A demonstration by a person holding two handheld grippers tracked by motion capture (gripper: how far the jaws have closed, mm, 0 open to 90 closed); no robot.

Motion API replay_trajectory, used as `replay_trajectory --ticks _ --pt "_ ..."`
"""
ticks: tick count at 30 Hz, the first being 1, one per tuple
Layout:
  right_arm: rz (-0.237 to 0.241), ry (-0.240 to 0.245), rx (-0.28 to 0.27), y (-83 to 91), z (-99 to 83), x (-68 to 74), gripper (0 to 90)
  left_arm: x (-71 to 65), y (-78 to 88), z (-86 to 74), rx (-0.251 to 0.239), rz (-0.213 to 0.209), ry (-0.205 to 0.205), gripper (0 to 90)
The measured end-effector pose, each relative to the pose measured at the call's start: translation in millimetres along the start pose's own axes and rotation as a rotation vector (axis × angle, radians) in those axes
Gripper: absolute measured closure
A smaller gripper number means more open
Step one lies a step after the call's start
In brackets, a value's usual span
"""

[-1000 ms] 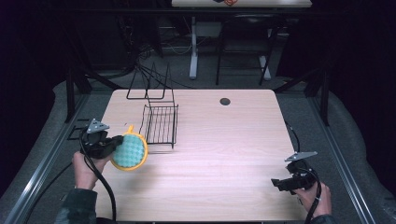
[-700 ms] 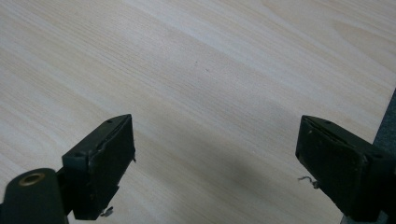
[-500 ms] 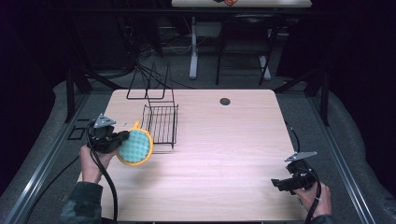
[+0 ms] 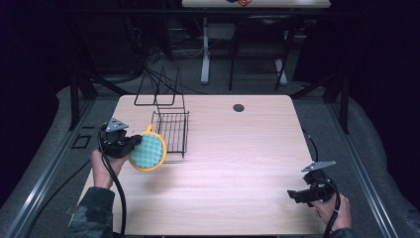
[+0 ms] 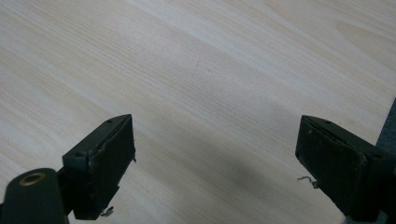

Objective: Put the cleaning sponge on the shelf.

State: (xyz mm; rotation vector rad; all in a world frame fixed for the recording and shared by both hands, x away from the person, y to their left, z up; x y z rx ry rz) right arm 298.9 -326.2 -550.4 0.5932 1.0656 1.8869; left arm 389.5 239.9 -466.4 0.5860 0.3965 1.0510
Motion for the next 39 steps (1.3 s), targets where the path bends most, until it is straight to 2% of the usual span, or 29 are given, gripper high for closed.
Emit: replay_trajectory --ticks 6,39 --pt "-0.002 -0.004 -0.003 0.5 0.1 0.0 11.4 1.6 -6.8 3.3 -0.010 0.006 0.000 87.1" --pt "0.000 -0.013 0.004 -0.5 -1.0 -1.3 11.5 11.4 -43.2 16.1 -0.067 0.019 0.073 87.1"
Point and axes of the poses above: each handheld gripper's, and its own axes: y roughly backward along the jaws, z roughly out of its top, x roughly to its left, the point moved 2 cm from there along -y, roughly forward along the jaws, and after that the axes turned 3 degrees about y, right-handed, at the moved point
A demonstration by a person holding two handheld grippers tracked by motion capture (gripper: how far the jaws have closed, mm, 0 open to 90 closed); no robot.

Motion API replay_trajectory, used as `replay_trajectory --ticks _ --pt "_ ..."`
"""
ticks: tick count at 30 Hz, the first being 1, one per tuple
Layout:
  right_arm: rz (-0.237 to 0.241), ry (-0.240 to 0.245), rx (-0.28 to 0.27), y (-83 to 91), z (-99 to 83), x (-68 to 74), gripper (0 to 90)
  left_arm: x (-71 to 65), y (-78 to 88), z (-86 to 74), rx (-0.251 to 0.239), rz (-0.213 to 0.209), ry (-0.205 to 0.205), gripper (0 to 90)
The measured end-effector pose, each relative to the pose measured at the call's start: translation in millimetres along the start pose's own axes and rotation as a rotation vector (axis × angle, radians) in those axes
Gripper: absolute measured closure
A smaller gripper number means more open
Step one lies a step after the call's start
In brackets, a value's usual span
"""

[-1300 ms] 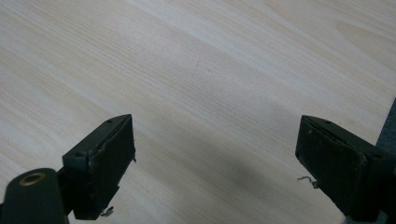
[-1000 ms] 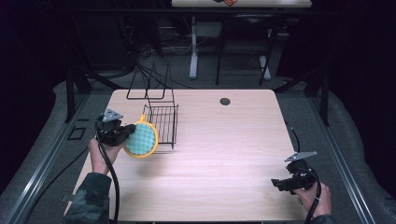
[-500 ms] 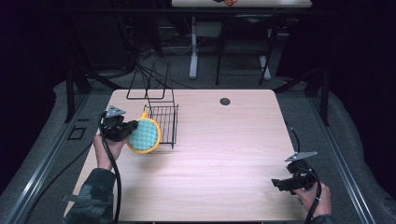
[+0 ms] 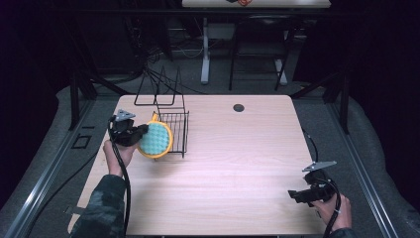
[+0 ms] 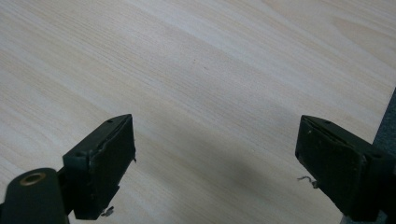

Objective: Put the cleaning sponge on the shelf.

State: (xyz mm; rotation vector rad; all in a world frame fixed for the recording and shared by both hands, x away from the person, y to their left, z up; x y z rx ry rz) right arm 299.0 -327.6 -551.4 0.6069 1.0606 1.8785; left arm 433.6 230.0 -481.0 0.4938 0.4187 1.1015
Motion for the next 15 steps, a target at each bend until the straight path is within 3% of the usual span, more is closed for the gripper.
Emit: replay_trajectory --ticks 15 --pt "0.002 0.003 0.000 -1.3 0.0 -0.5 11.5 -0.8 -19.4 4.9 -0.027 -0.001 0.024 87.1"
Point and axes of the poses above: each handheld gripper's, and its own axes: y roughly backward along the jaws, z roughly out of its top, x roughly to its left, the point moved 2 cm from there along -y, roughly forward along the jaws, and after that the axes turned 3 degrees about y, right-handed, at the moved point
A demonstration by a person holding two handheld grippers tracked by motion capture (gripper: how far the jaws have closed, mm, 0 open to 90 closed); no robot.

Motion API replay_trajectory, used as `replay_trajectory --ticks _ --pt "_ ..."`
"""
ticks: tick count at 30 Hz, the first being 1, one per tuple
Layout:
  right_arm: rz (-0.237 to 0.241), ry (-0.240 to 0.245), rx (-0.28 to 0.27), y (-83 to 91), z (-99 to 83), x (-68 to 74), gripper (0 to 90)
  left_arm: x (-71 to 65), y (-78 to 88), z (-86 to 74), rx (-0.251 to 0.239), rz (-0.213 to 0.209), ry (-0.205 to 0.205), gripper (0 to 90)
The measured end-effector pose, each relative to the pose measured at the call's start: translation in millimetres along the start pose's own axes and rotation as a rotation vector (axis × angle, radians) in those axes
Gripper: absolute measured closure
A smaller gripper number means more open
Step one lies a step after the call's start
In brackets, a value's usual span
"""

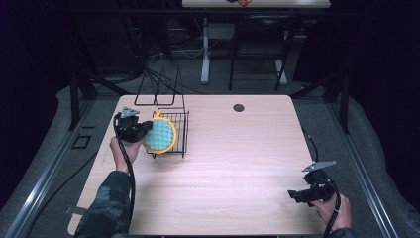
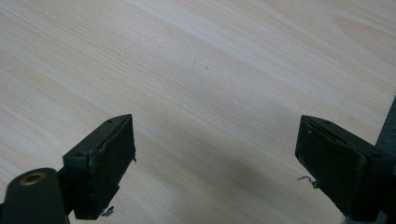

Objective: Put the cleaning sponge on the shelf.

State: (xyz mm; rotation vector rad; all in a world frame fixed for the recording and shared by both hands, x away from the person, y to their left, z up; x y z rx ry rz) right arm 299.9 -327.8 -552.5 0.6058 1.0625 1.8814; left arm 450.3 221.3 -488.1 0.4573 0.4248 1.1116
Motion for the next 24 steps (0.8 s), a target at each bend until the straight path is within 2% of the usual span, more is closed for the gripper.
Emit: replay_trajectory --ticks 3,8,19,24 --pt "0.002 -0.001 -0.003 1.0 0.3 0.0 11.6 2.1 -2.4 -0.8 -0.005 0.002 0.007 87.1" --pt "-0.001 -0.001 -0.003 0.8 -0.2 -0.6 11.5 5.3 -8.1 -2.7 -0.016 -0.004 0.041 87.1" --pt "-0.001 0.002 -0.003 0.4 0.1 -0.4 11.6 4.9 -20.3 -2.1 -0.011 -0.013 0.046 87.1" --pt "-0.003 -0.004 -0.014 1.3 0.4 -0.2 11.5 3.8 -25.0 -1.3 -0.007 -0.014 0.031 87.0"
Point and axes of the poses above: each handheld gripper's, and its own axes: y roughly backward along the jaws, z roughly out of its top, x roughly to its left, the point moved 2 cm from there along -y, roughly forward along the jaws, and after that the axes turned 3 degrees about y, right-handed, at the moved point
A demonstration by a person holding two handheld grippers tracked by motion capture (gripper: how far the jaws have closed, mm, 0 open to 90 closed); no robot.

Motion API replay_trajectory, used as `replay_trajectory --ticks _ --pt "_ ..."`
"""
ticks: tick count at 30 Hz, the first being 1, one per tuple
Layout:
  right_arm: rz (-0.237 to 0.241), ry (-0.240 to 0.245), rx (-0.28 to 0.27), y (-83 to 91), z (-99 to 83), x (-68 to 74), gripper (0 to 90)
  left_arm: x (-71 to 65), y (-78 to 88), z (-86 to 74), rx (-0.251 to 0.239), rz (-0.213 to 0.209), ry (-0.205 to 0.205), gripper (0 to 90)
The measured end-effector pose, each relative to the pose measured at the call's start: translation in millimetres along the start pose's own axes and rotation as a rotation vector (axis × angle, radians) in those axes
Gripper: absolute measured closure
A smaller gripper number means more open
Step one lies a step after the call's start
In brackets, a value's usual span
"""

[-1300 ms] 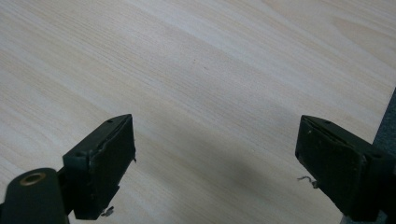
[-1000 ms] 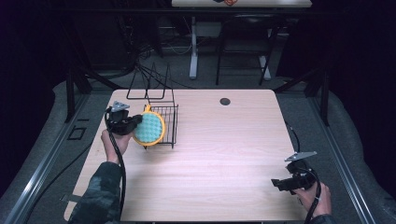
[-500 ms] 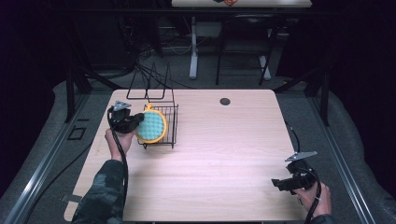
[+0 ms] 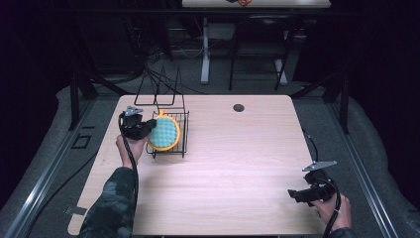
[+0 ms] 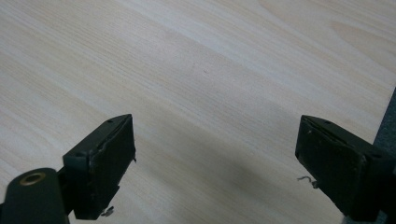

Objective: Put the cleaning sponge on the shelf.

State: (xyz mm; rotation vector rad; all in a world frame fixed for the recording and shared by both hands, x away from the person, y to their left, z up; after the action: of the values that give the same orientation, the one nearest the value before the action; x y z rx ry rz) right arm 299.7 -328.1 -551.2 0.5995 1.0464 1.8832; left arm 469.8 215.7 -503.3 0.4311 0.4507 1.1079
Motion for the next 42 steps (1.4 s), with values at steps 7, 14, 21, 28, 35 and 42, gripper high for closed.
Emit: replay_trajectory --ticks 7,14,21,28,35,42 --pt "-0.003 -0.001 0.003 -1.0 -0.2 -0.9 11.4 0.1 -4.4 -1.4 -0.007 -0.008 0.017 87.0" --pt "-0.004 0.003 0.004 -1.4 0.2 -0.3 11.6 0.5 -7.9 -3.7 -0.021 0.005 0.023 87.0" --pt "-0.009 0.006 0.008 0.1 0.3 -0.9 11.7 0.9 -11.6 -5.7 -0.029 -0.005 0.040 87.0" --pt "-0.006 0.001 0.002 -0.9 0.7 0.4 11.7 0.9 -13.9 -8.1 -0.030 -0.008 0.054 87.0" --pt "-0.006 0.003 0.009 -1.9 0.2 -0.7 11.8 1.6 -17.9 -8.3 -0.027 -0.012 0.057 86.9" --pt "-0.010 0.003 0.005 -0.4 1.1 -0.5 11.7 -3.0 -28.2 -9.0 0.004 -0.015 0.030 86.8"
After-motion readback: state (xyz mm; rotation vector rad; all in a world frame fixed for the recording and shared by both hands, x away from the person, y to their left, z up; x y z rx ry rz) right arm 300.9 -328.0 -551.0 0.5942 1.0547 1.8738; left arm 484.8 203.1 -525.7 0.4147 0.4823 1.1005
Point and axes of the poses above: each handheld gripper's, and its own axes: y roughly backward along the jaws, z roughly out of its top, x roughly to its left, the point moved 2 cm from there along -y, roughly forward along the jaws, and after that the axes turned 3 degrees about y, right-handed, at the moved point
